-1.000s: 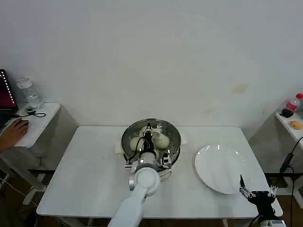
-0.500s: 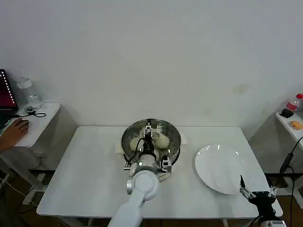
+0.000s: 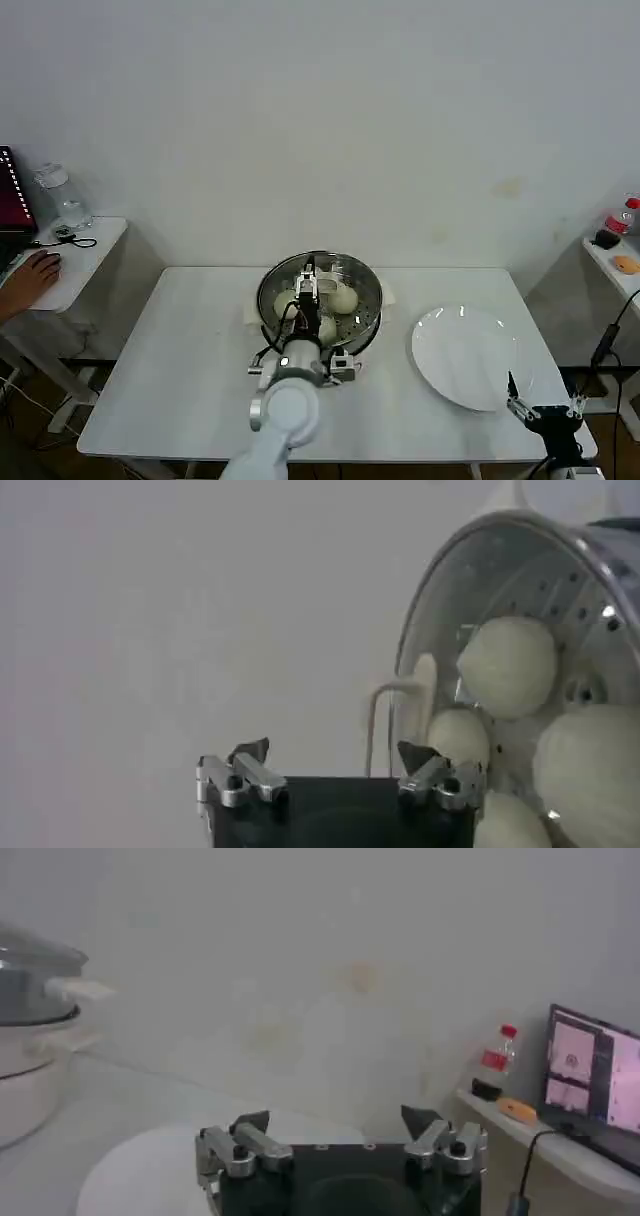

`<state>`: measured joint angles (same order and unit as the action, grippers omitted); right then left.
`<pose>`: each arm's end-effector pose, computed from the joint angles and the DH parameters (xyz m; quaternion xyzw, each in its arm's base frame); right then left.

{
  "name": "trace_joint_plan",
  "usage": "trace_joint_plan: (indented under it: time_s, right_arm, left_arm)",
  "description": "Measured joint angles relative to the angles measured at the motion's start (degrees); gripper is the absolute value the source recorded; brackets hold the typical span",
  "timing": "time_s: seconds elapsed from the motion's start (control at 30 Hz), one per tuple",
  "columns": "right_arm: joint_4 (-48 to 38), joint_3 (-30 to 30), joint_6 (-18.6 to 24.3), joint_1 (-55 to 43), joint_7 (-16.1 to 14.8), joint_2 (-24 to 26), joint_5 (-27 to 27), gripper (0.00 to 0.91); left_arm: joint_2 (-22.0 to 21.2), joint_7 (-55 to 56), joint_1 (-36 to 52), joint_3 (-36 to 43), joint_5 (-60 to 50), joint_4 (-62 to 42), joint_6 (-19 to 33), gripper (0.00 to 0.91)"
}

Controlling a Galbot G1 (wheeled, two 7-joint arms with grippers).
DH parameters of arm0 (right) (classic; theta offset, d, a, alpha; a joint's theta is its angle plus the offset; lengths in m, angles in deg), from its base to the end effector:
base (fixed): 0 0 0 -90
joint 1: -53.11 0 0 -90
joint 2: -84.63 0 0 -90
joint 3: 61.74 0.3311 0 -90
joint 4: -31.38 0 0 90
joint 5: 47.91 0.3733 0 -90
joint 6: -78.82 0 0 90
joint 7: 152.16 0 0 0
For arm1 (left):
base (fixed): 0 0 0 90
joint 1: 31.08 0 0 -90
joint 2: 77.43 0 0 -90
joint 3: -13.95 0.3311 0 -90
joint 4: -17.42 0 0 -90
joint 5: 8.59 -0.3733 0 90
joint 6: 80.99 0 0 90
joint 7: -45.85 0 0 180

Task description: Take steamed baozi put them in steamer then cover it.

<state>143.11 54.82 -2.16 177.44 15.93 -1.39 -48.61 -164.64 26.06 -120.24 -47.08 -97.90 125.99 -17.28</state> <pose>0.1537 -0.1681 -0.3249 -0.0725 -0.9845 0.1545 0.0399 0.3128 -0.1609 -0.2157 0.0439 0.7410 0.6700 0.0085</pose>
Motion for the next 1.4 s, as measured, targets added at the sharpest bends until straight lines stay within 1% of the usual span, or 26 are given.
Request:
trace_joint_plan:
  time_s: [0.17,0.33,0.47,0.57,0.7,0.87,0.97,1.13,1.4]
  right_arm:
    - [-0.4,-0.4,0.2,0.1,0.3,0.3,0.3,0.907]
    - [-0.1,-0.8,0.1,0.8,0.7,1.0,1.2,0.907]
    - [0.5,-1.5,0.1,1.8,0.9,1.9,2.1,0.907]
    - [1.2,-2.4,-0.2,3.2,0.9,3.1,3.0,0.907]
    - [2.3,-3.6,-0.9,5.2,1.0,5.2,4.7,0.907]
    - [3.8,-5.3,-2.1,7.7,1.7,7.9,8.0,0.907]
    - [4.9,-6.5,-3.3,9.0,2.0,9.3,10.1,0.907]
    - [6.5,-8.1,-5.7,10.6,2.6,11.2,13.0,0.907]
    - [7.8,-10.5,-7.7,12.2,3.2,12.5,15.1,0.907]
  left_arm:
    - [2.4,1.3,-2.6,-1.1,3.8,4.7,0.9,0.907]
    - [6.2,6.7,-6.8,-4.0,13.6,10.4,3.5,0.907]
    - [9.4,14.5,-12.1,-9.1,26.9,12.8,9.8,0.907]
    - [11.1,19.9,-16.8,-14.4,38.9,13.9,14.8,0.907]
    - [12.6,25.2,-22.9,-20.6,54.0,14.6,18.6,0.907]
    - [13.0,29.2,-30.5,-25.9,70.9,14.8,22.1,0.907]
    - [12.8,30.9,-34.4,-27.9,77.4,15.3,23.5,0.907]
    - [12.3,32.7,-39.6,-30.4,84.7,15.4,25.1,0.907]
    - [11.7,34.1,-43.2,-32.0,91.2,14.6,26.7,0.907]
